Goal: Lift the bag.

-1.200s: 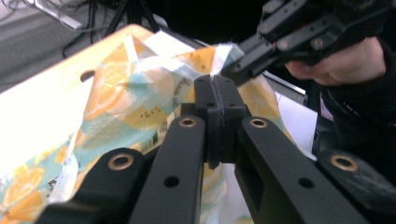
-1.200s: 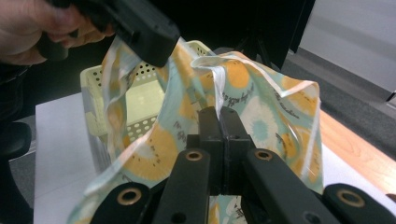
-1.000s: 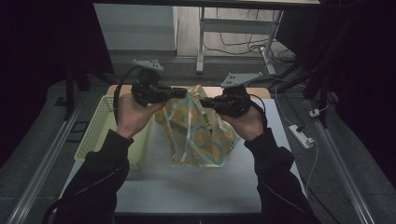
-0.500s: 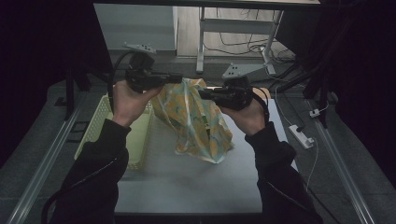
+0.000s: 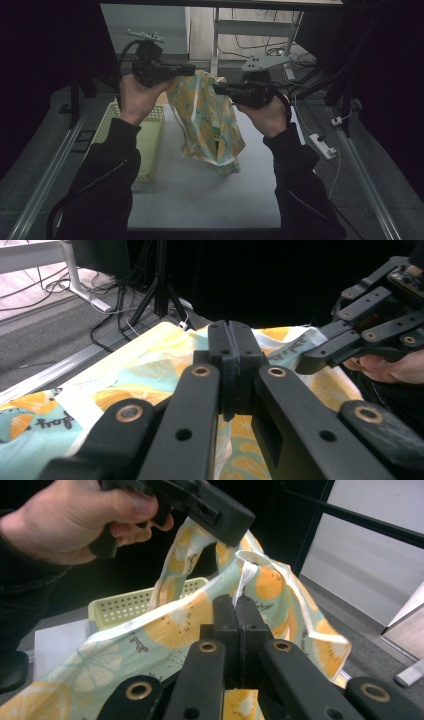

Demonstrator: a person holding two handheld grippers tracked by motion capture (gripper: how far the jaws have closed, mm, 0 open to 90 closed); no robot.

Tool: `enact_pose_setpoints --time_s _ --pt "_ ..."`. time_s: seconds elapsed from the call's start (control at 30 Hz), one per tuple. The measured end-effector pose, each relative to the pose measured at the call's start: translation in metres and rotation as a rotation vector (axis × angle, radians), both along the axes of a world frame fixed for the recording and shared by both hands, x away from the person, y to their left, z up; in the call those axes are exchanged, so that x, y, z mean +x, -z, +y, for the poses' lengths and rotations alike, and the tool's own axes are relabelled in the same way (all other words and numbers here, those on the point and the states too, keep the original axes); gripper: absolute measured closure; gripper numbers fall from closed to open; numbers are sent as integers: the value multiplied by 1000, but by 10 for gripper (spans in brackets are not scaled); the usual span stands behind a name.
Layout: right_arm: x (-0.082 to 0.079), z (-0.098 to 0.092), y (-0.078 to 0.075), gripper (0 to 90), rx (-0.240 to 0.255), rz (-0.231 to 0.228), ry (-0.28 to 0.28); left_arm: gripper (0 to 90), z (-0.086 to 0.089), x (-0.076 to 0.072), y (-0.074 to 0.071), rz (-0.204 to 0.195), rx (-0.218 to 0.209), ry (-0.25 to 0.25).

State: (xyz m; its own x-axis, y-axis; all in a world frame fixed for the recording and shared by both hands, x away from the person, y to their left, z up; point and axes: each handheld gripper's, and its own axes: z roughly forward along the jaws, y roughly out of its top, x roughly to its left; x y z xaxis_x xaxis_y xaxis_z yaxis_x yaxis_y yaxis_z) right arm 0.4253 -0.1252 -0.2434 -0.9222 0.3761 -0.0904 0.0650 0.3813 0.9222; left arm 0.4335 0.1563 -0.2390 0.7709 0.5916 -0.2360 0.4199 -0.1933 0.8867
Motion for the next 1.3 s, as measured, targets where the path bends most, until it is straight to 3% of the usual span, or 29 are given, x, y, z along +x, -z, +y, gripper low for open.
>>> enact_pose_setpoints --time_s 0.23,0.57,0.9,1.03,1.17,1.3 --pt "6 1 9 895 -7 22 9 894 -5 10 17 28 4 10" --pt "15 5 34 894 -43 62 20 891 -24 19 49 46 94 45" --pt "25 2 64 894 -50 121 27 871 -26 25 79 69 113 50" --pt "26 0 71 894 -44 134 30 765 -23 23 85 67 129 44" --pt "27 -2 75 894 -37 138 33 622 -19 18 85 68 97 57" --pt "28 -3 78 894 -40 143 36 492 -18 9 86 21 126 51"
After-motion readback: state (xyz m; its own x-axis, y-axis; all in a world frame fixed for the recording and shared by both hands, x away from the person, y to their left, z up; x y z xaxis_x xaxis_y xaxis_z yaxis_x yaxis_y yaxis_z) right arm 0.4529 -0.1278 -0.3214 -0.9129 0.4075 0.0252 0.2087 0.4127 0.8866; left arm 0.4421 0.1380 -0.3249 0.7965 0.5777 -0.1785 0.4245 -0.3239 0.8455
